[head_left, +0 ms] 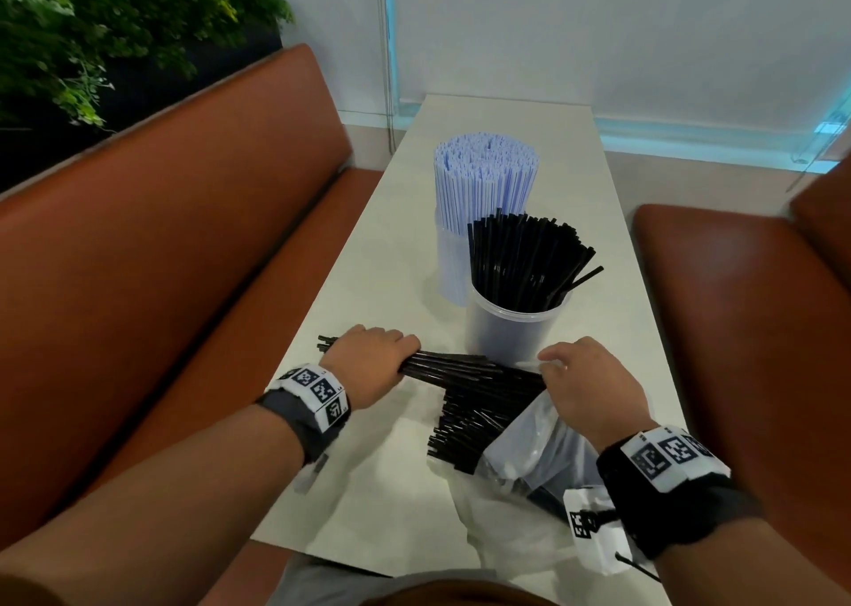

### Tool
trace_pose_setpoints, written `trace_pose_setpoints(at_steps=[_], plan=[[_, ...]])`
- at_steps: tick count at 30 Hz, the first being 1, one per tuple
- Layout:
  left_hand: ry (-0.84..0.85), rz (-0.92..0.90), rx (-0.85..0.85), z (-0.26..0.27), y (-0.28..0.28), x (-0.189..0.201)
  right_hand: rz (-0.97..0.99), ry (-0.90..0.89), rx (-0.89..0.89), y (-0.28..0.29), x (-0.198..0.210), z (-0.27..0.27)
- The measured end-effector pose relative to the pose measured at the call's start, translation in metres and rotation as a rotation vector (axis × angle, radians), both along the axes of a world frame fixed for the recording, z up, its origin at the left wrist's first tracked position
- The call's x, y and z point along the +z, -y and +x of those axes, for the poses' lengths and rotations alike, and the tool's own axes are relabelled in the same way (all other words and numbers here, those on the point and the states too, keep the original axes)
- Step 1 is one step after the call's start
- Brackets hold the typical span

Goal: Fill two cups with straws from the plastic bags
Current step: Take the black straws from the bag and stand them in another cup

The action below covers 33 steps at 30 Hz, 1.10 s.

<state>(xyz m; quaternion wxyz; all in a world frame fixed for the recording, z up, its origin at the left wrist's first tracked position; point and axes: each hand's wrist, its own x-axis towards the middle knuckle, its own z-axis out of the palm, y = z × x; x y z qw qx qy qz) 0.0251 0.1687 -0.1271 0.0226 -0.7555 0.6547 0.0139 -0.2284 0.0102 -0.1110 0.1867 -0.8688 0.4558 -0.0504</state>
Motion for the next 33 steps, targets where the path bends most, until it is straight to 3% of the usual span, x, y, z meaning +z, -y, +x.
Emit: trace_pose_setpoints(at_steps=[4, 7, 9, 14, 18, 22, 25, 30, 33], plan=[[-0.143, -0.107, 0.111, 0.005, -0.01, 0.008, -0.068, 0.575, -0.018, -0.017, 0.013, 0.008], [-0.256, -0.214, 0.111, -0.018, -0.005, 0.018, 0.112, 0.96, 0.0, -0.033, 0.026, 0.02], [-0.316, -0.257, 0.062, -0.04, 0.003, 0.024, 0.235, 0.976, 0.049, -0.038, 0.034, 0.027], [-0.333, -0.312, 0.005, -0.071, 0.02, 0.034, 0.201, 1.072, -0.034, -0.029, 0.053, 0.028], [-0.321, -0.389, -0.004, -0.09, 0.034, 0.041, 0.264, 0.881, 0.037, -0.031, 0.052, 0.032], [-0.428, -0.393, 0.028, -0.088, 0.038, 0.045, 0.374, 1.04, -0.056, -0.029, 0.053, 0.028], [-0.886, -0.555, 0.109, -0.079, 0.041, 0.065, 0.568, 1.17, -0.161, -0.027, 0.052, 0.026], [-1.608, -1.044, 0.08, -0.084, 0.051, 0.122, 0.821, 1.166, -0.316, -0.029, 0.048, 0.033], [-1.908, -1.131, 0.029, -0.086, 0.055, 0.133, 0.995, 1.285, -0.399, -0.029, 0.051, 0.033]])
